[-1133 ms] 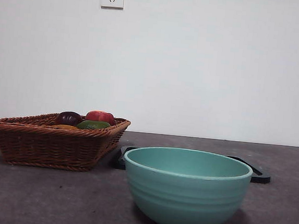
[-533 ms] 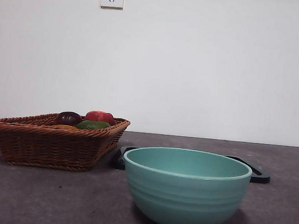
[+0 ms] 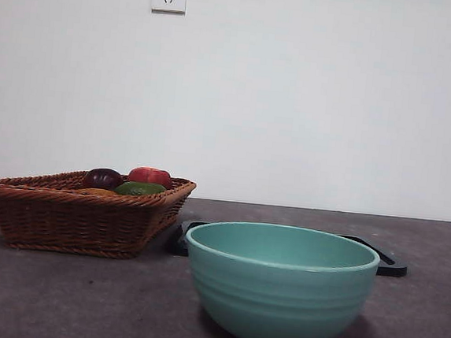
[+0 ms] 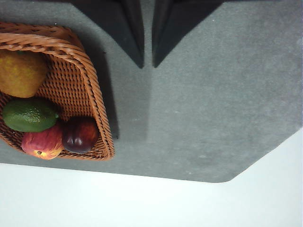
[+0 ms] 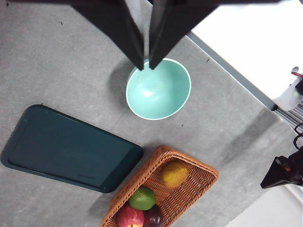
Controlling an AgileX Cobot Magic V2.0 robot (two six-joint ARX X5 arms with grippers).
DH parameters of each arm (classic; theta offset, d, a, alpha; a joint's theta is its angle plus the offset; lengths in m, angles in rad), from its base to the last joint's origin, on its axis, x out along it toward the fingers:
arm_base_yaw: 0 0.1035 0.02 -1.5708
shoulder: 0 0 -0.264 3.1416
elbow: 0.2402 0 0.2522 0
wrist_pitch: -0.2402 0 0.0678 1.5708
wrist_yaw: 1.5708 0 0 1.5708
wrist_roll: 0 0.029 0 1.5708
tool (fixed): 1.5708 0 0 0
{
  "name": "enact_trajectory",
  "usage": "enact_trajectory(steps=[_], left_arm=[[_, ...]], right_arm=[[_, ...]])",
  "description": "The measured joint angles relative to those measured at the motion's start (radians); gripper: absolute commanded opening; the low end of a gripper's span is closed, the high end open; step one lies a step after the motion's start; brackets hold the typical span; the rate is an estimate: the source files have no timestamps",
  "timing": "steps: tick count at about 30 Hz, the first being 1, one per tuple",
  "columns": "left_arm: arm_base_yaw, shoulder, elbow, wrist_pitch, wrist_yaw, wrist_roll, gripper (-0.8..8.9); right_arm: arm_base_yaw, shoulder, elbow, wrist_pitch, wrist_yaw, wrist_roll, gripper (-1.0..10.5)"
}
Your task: Pick up the wifruite, put it on the bowl, pick up the plate, put it on desk
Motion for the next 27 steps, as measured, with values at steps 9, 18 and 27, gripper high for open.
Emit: enact_trajectory(steps=[9, 18, 27], left_arm=[[0.000, 0.000, 0.000, 0.000, 0.000, 0.018, 0.24], [0.000, 0.000, 0.000, 0.000, 0.000, 0.018, 0.24], [0.000, 0.000, 0.000, 0.000, 0.000, 0.018, 0.24]], right_arm=[[0.000, 0.000, 0.000, 0.000, 0.000, 0.000, 0.1], [0.000, 0.000, 0.000, 0.000, 0.000, 0.000, 0.1], [-0.128, -0.032, -0.030, 0.039, 0.000, -0.012, 0.1]])
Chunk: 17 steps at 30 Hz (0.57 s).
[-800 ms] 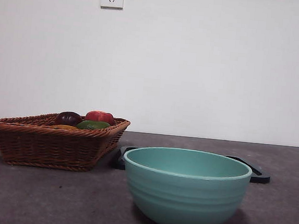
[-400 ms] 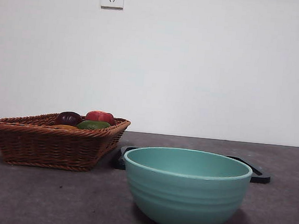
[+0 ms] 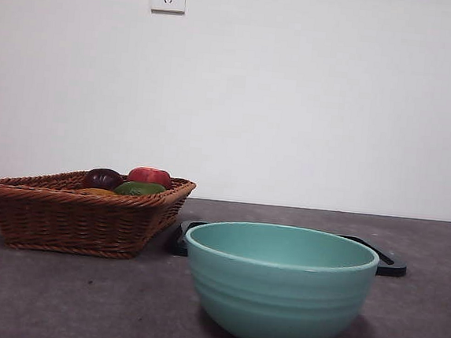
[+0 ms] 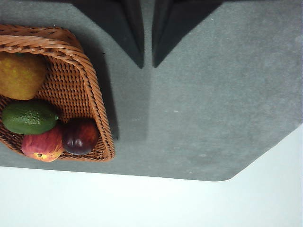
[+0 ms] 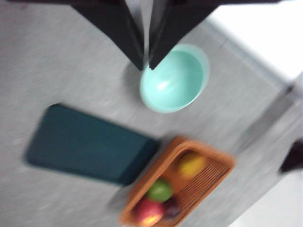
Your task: Pick up the wifruite, put it on the bowl, pick up the plate, put it on desk
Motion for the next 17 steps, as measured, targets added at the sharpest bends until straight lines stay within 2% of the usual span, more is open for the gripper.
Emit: enact_trajectory(steps=[4, 9, 13, 17], left_arm=[[0.000, 0.000, 0.000, 0.000, 0.000, 0.000, 0.24], [0.000, 0.000, 0.000, 0.000, 0.000, 0.000, 0.24], [0.000, 0.000, 0.000, 0.000, 0.000, 0.000, 0.24], [0.000, 0.000, 0.000, 0.000, 0.000, 0.000, 0.24]], right_arm=[[-0.183, -0.084, -0.161, 0.255, -0.001, -0.042, 0.1], [-0.377, -0.252, -0.504, 0.702, 0.003, -0.074, 0.1], [-0.448, -0.371, -0.739, 0.927, 0.054, -0.114, 0.1], [-0.490, -0.440, -0.900, 0.995, 0.082, -0.145, 0.1]])
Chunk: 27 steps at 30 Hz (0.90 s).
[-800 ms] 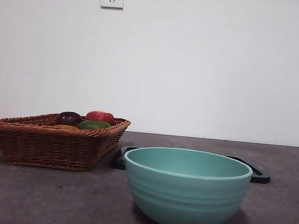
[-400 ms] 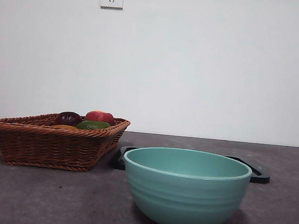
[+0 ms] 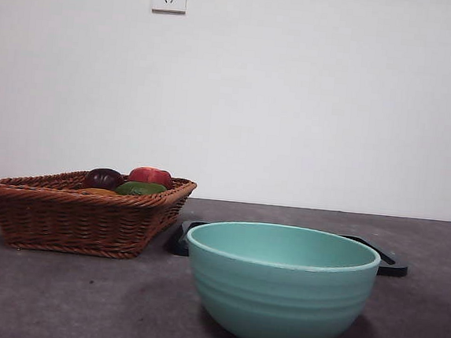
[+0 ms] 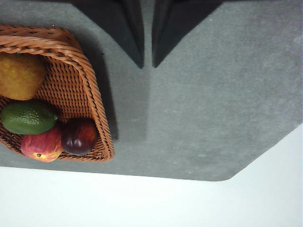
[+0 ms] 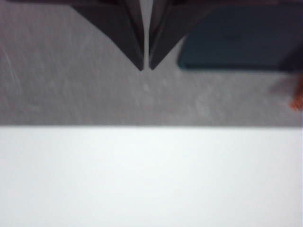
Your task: Pick up the wifruite, put it on the bowl, pick up the plate, put it on desk
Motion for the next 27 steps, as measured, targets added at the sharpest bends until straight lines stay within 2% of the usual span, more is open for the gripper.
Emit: enact_trajectory(steps=[5, 13, 27], left_arm=[[0.000, 0.000, 0.000, 0.000, 0.000, 0.000, 0.24], [0.000, 0.000, 0.000, 0.000, 0.000, 0.000, 0.24], [0.000, 0.000, 0.000, 0.000, 0.000, 0.000, 0.24]], right_arm=[[-0.038, -0.014, -0.093, 0.005, 0.000, -0.034, 0.1], [-0.061, -0.024, -0.093, -0.076, 0.046, -0.096, 0.1], [-0.008, -0.024, -0.093, -0.093, 0.078, -0.090, 0.1]])
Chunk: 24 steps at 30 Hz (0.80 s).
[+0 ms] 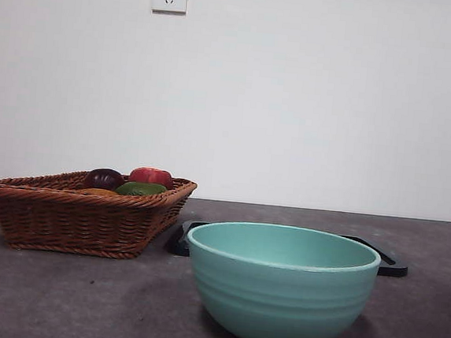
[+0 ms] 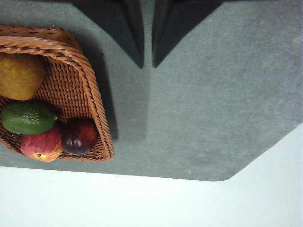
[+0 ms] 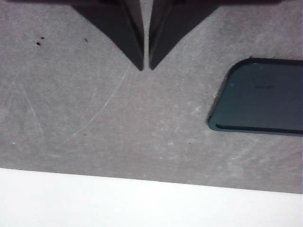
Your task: Pick up the wifruite, put it on the bowl, pick up the plate, put it on desk
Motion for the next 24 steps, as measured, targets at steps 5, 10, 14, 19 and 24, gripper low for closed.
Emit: enact_trajectory(steps=[5, 10, 14, 19, 24], left_arm=[[0.000, 0.000, 0.000, 0.000, 0.000, 0.000, 0.24], [0.000, 0.000, 0.000, 0.000, 0.000, 0.000, 0.24], [0.000, 0.000, 0.000, 0.000, 0.000, 0.000, 0.24], [0.000, 0.000, 0.000, 0.000, 0.000, 0.000, 0.24], [0.000, 0.000, 0.000, 0.000, 0.000, 0.000, 0.24]], right_arm=[[0.030, 0.000, 0.000, 0.003, -0.003, 0.007, 0.1], [0.050, 0.000, 0.000, 0.004, -0.003, 0.007, 0.1], [0.063, 0.000, 0.000, 0.004, -0.003, 0.007, 0.1], [0.065, 0.000, 0.000, 0.004, -0.003, 0.007, 0.1], [0.065, 0.000, 0.000, 0.004, -0.003, 0.007, 0.1]])
